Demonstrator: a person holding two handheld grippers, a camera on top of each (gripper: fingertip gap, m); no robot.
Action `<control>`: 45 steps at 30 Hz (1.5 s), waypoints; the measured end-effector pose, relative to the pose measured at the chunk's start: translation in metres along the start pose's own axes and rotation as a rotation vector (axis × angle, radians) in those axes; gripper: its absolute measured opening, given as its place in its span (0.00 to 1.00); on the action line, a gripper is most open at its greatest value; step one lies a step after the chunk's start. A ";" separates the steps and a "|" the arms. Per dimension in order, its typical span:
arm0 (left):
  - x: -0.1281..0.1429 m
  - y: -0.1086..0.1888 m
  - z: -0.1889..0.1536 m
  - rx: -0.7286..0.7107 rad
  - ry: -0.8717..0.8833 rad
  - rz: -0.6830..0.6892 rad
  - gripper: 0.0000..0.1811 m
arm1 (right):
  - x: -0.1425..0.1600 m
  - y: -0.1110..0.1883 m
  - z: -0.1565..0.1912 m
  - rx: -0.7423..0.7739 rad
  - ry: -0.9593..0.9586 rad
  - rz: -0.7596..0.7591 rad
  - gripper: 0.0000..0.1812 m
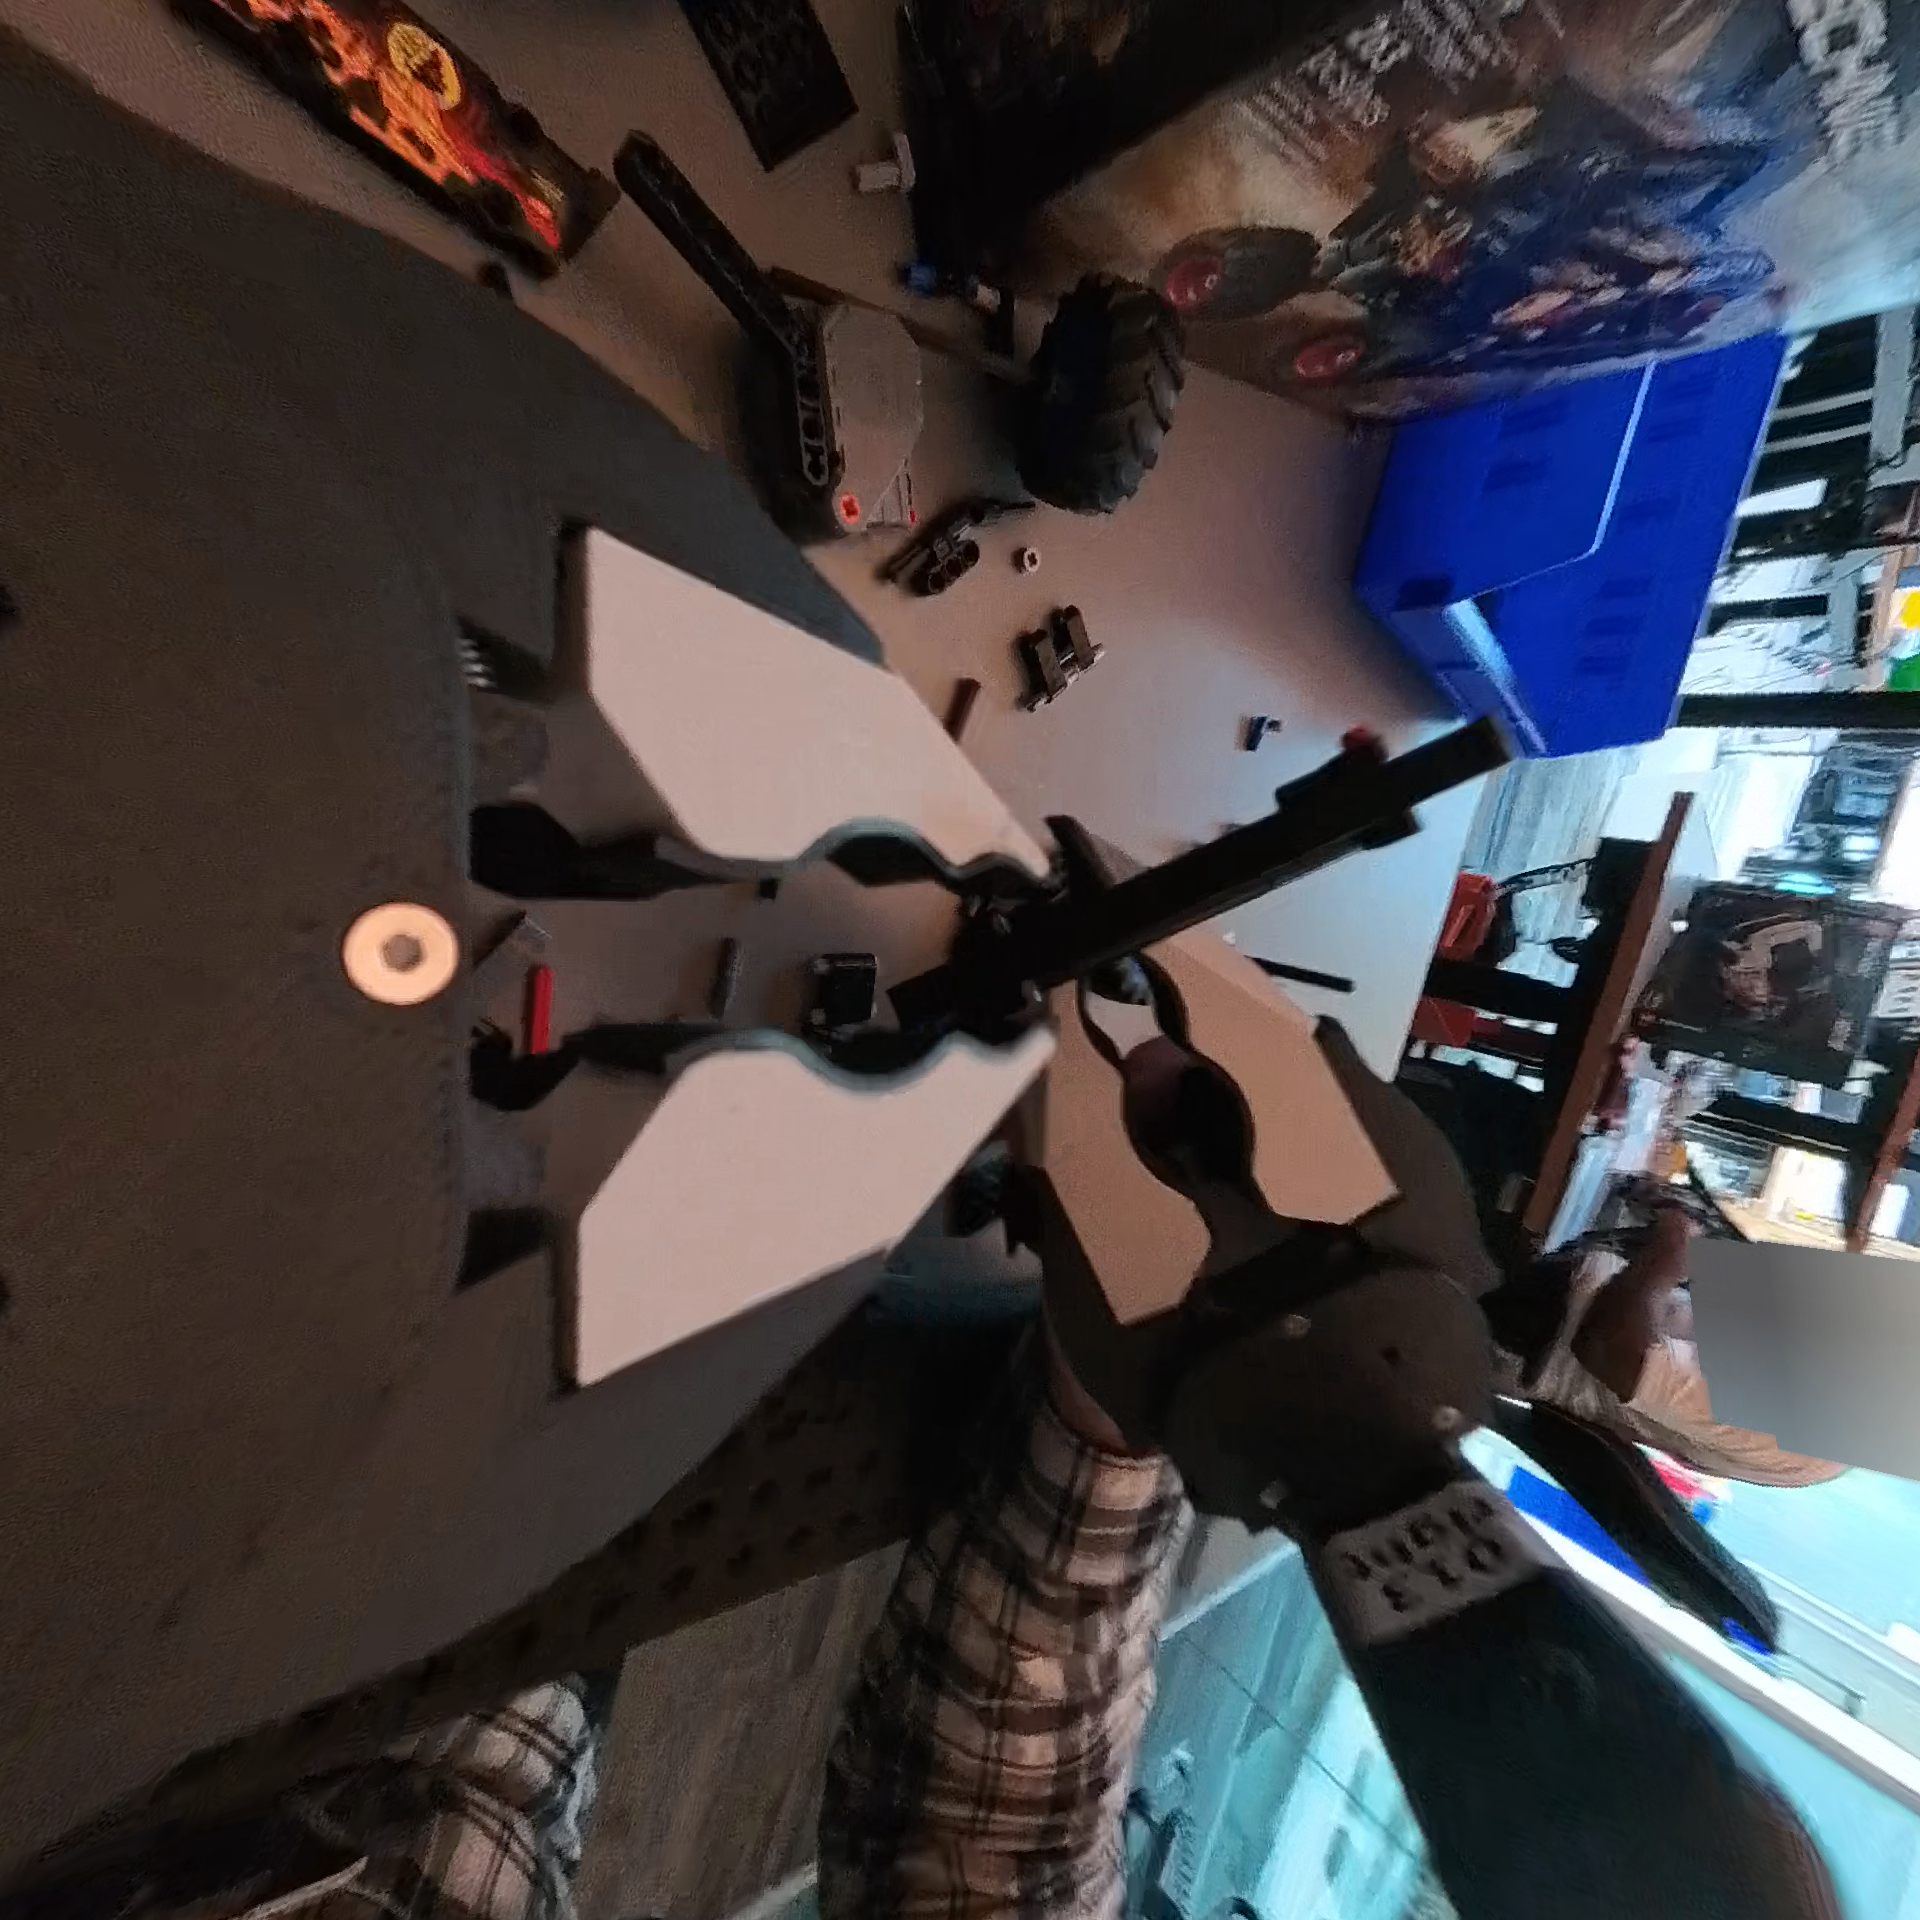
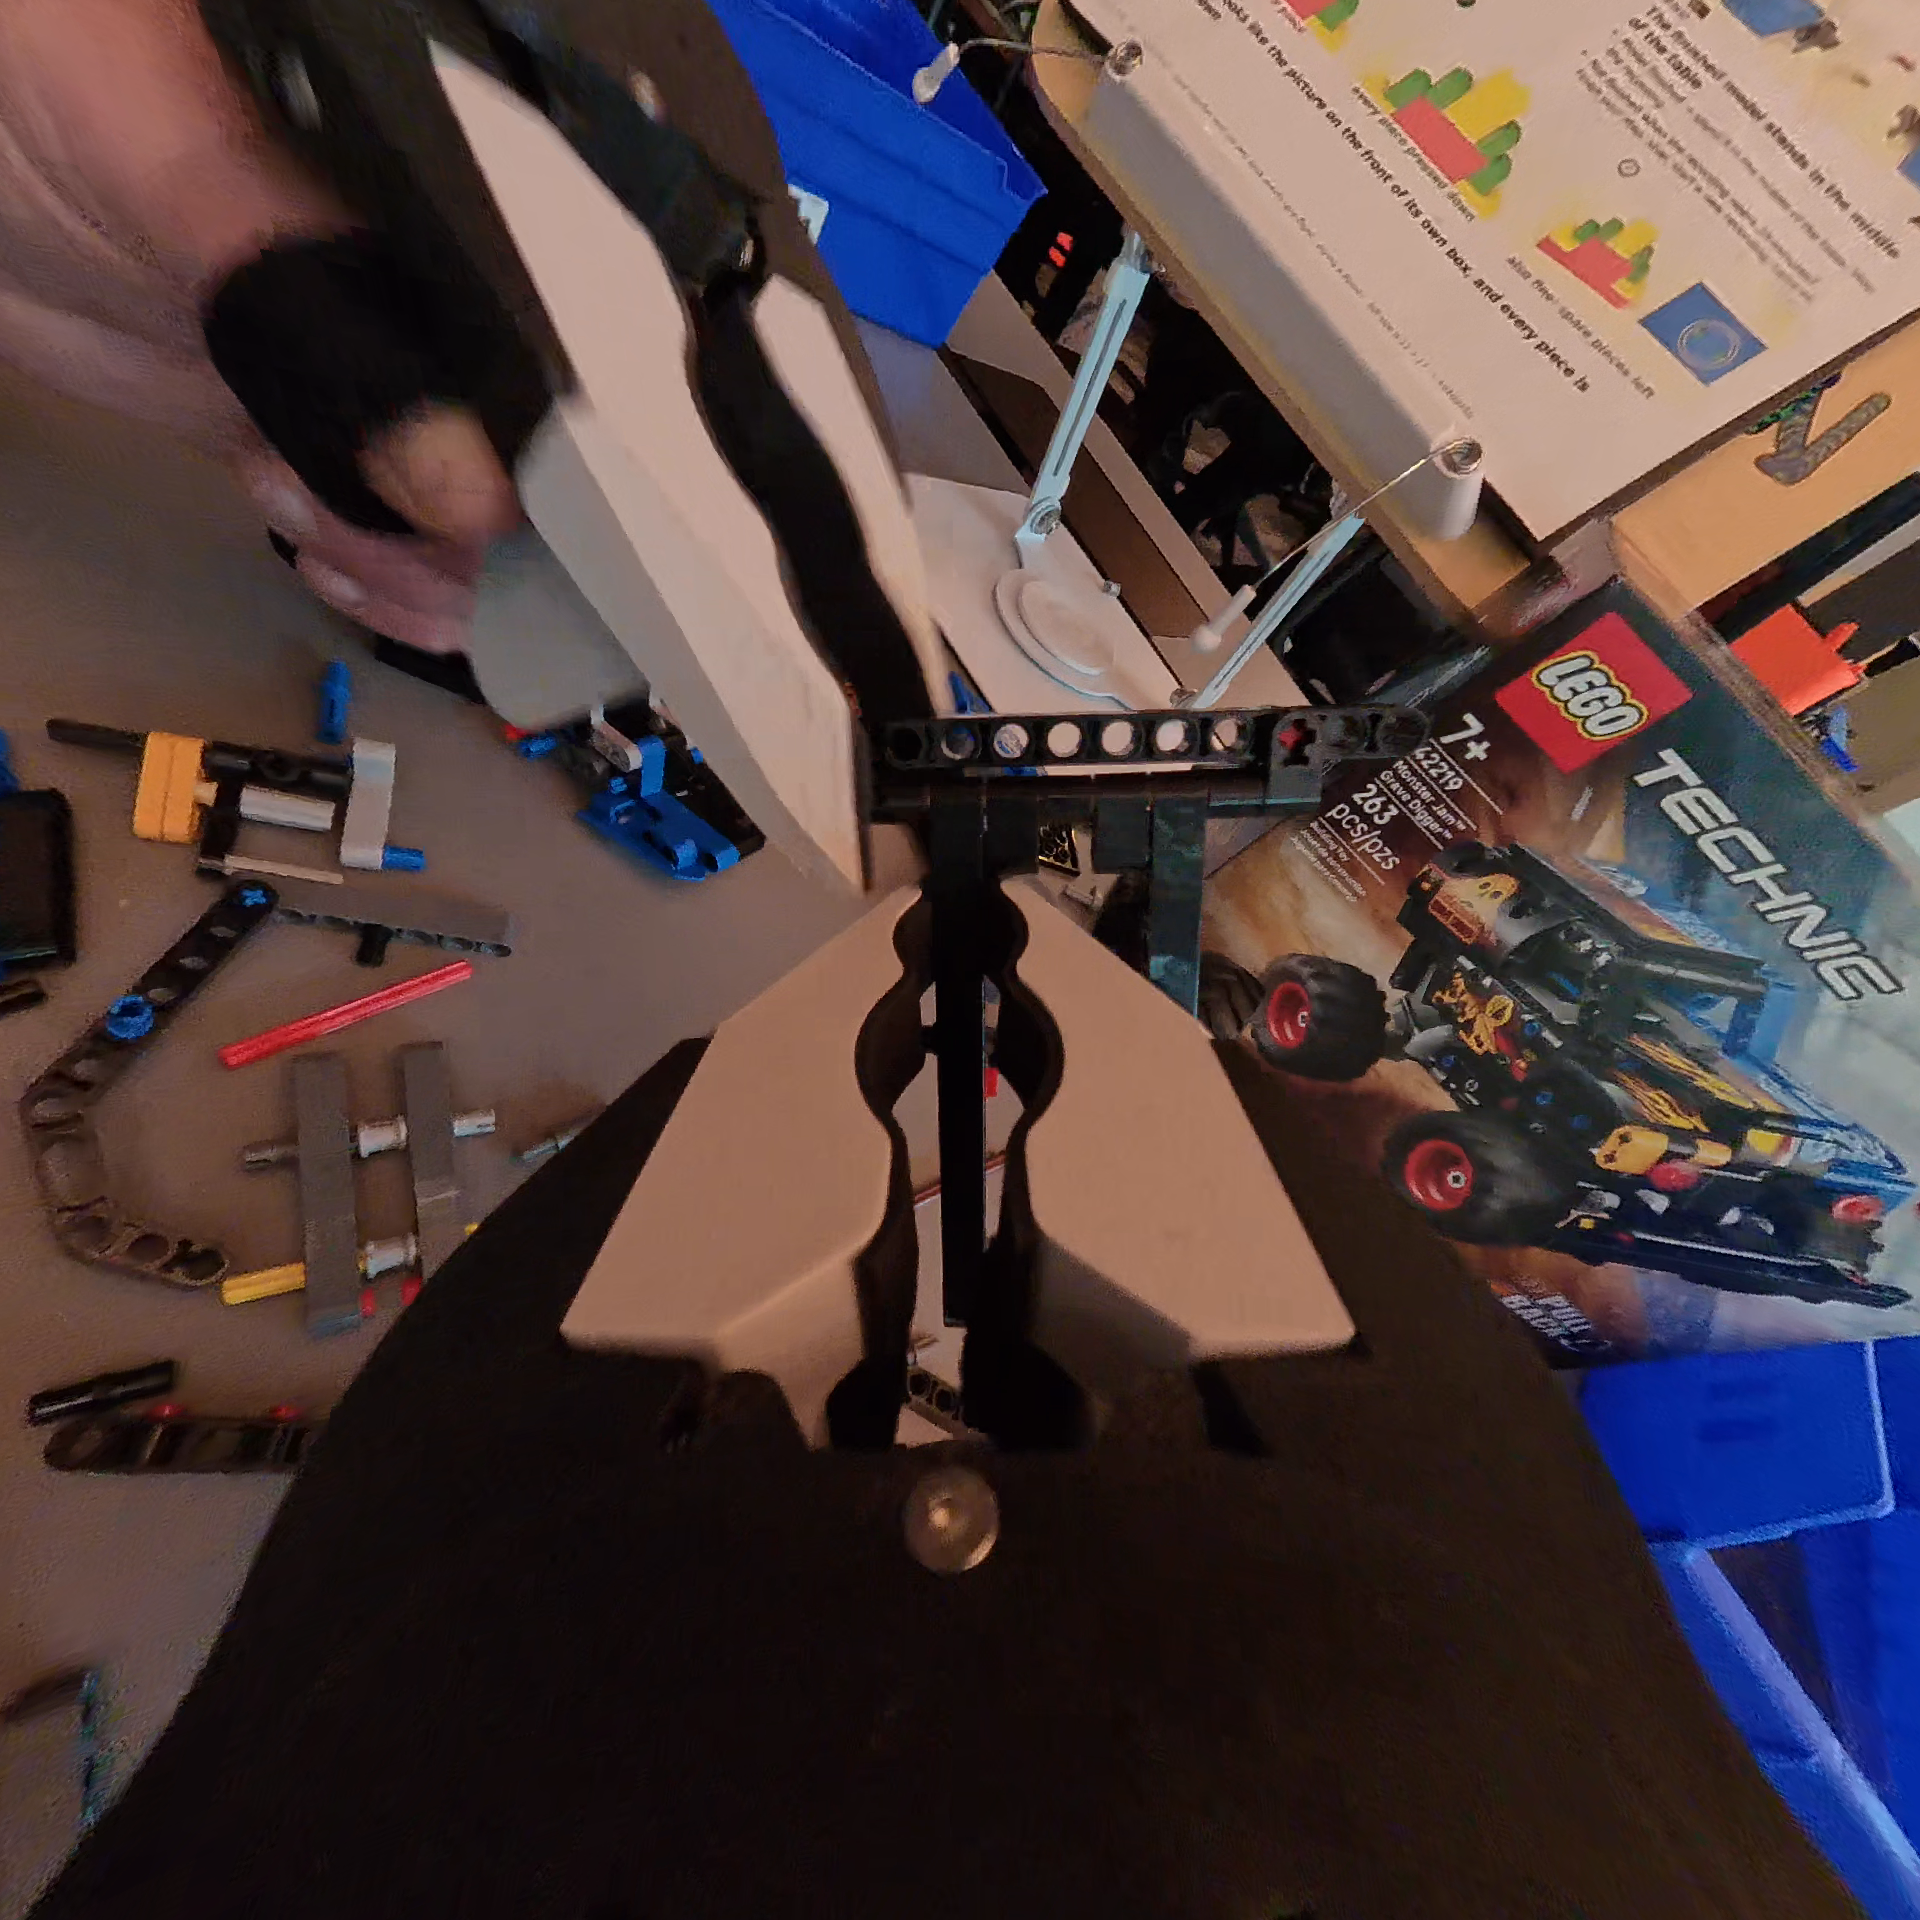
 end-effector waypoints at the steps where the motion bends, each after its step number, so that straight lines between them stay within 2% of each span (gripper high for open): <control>1: 0.001 -0.002 0.001 -0.028 -0.016 0.003 0.10 | 0.000 -0.001 -0.001 0.002 -0.006 0.006 0.03; 6: 0.001 -0.006 0.002 -0.088 -0.062 0.050 0.10 | 0.004 -0.001 -0.006 -0.009 -0.106 0.007 0.03; 13: -0.003 -0.011 -0.004 -0.187 -0.143 0.047 0.10 | 0.003 0.006 -0.017 -0.096 -0.316 -0.085 0.05; 18: -0.003 -0.016 -0.004 -0.296 -0.231 0.096 0.10 | 0.007 0.004 -0.020 -0.097 -0.356 -0.056 0.05; 22: 0.001 -0.015 -0.005 -0.365 -0.341 0.145 0.11 | 0.008 0.002 -0.016 -0.029 -0.210 0.001 0.04; 25: 0.005 -0.015 -0.003 -0.427 -0.435 0.194 0.11 | 0.008 -0.002 -0.015 -0.084 -0.278 -0.002 0.05; 27: 0.009 -0.020 -0.004 -0.473 -0.499 0.261 0.12 | 0.012 -0.005 -0.015 -0.069 -0.274 0.039 0.05; 30: 0.010 -0.027 -0.009 -0.496 -0.572 0.289 0.14 | 0.016 -0.007 -0.018 -0.077 -0.327 0.047 0.04; 35: 0.015 -0.026 -0.007 -0.489 -0.573 0.301 0.14 | 0.017 -0.010 -0.015 -0.067 -0.294 0.081 0.03; 39: 0.018 -0.024 -0.009 -0.456 -0.657 0.309 0.14 | 0.017 -0.009 -0.010 -0.176 -0.398 0.030 0.04; 41: 0.021 -0.022 -0.007 -0.446 -0.659 0.320 0.14 | 0.018 -0.011 -0.008 -0.166 -0.368 0.052 0.04; 43: 0.019 -0.013 -0.002 -0.403 -0.595 0.262 0.14 | 0.014 -0.010 -0.007 -0.157 -0.342 0.044 0.05; 45: 0.028 -0.008 0.005 -0.374 -0.545 0.313 0.14 | 0.014 -0.013 -0.002 -0.126 -0.198 0.081 0.05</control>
Point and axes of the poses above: each gripper's, where its closed fingertips meet, y back along the fingers, x out of its underside, z = x × y across the jaws, the point moved 3 cm from there along y, back along the fingers, and after that the axes turned 8 degrees about z, right-handed, at the moved point
